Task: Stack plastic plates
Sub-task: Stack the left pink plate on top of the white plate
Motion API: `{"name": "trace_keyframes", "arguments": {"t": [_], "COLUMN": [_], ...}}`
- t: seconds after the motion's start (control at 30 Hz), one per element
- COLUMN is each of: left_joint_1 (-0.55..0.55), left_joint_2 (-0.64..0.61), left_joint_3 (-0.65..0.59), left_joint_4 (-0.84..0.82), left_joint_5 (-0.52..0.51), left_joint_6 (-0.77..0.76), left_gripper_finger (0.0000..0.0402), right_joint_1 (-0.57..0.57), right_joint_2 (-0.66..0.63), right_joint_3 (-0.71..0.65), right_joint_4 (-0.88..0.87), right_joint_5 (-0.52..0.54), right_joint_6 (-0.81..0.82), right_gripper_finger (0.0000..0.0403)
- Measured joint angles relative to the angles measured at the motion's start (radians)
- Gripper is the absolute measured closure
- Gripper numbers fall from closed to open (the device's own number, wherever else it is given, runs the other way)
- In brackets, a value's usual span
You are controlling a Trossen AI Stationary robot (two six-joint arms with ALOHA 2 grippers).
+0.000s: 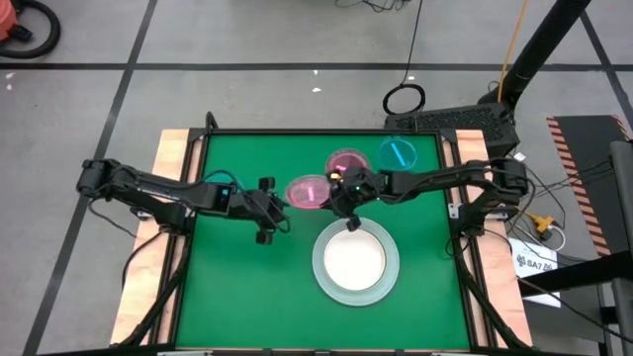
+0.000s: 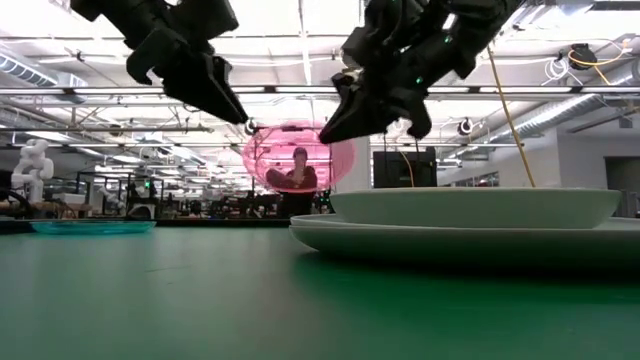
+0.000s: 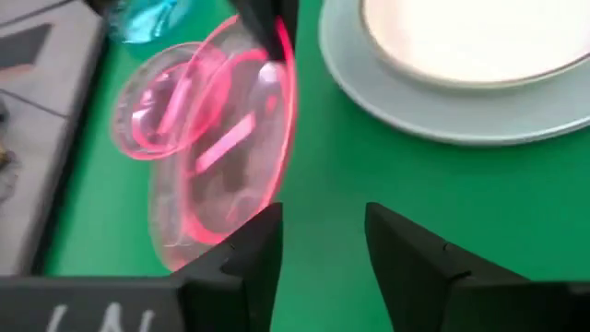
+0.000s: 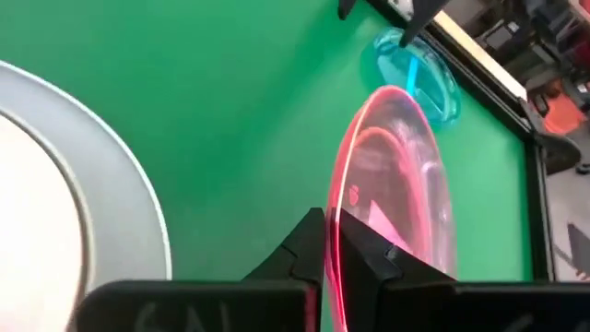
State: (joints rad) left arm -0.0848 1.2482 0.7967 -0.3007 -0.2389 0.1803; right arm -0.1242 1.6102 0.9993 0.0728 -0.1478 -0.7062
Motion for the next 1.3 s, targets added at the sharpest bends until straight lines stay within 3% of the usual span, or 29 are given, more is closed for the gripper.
{"name": "trace_keyframes", "arguments": {"t": [0.3, 0.57, 0.8, 1.03, 1.3], "left_joint_1": [0.001, 0.001, 0.001, -0.015, -0.029], "left_joint_2": [-0.171, -0.198, -0.188, -0.188, -0.188], "left_joint_3": [0.0, 0.0, 0.0, 0.0, 0.0], "left_joint_4": [-0.067, -0.122, -0.2, -0.252, -0.262], "left_joint_5": [-0.031, -0.032, -0.032, -0.032, -0.032], "left_joint_6": [0.007, -0.083, -0.201, -0.269, -0.329], "left_gripper_finger": [0.022, 0.022, 0.022, 0.022, 0.022], "right_joint_1": [0.078, 0.247, 0.372, 0.424, 0.441], "right_joint_2": [-0.18, -0.285, -0.251, -0.185, -0.14], "right_joint_3": [0.0, 0.0, 0.0, 0.0, 0.0], "right_joint_4": [-0.24, -0.406, -0.478, -0.475, -0.469], "right_joint_5": [-0.01, -0.066, -0.041, -0.003, 0.02], "right_joint_6": [0.192, 0.504, 0.717, 0.831, 0.914], "right_gripper_finger": [0.039, 0.039, 0.039, 0.0382, 0.0304]}}
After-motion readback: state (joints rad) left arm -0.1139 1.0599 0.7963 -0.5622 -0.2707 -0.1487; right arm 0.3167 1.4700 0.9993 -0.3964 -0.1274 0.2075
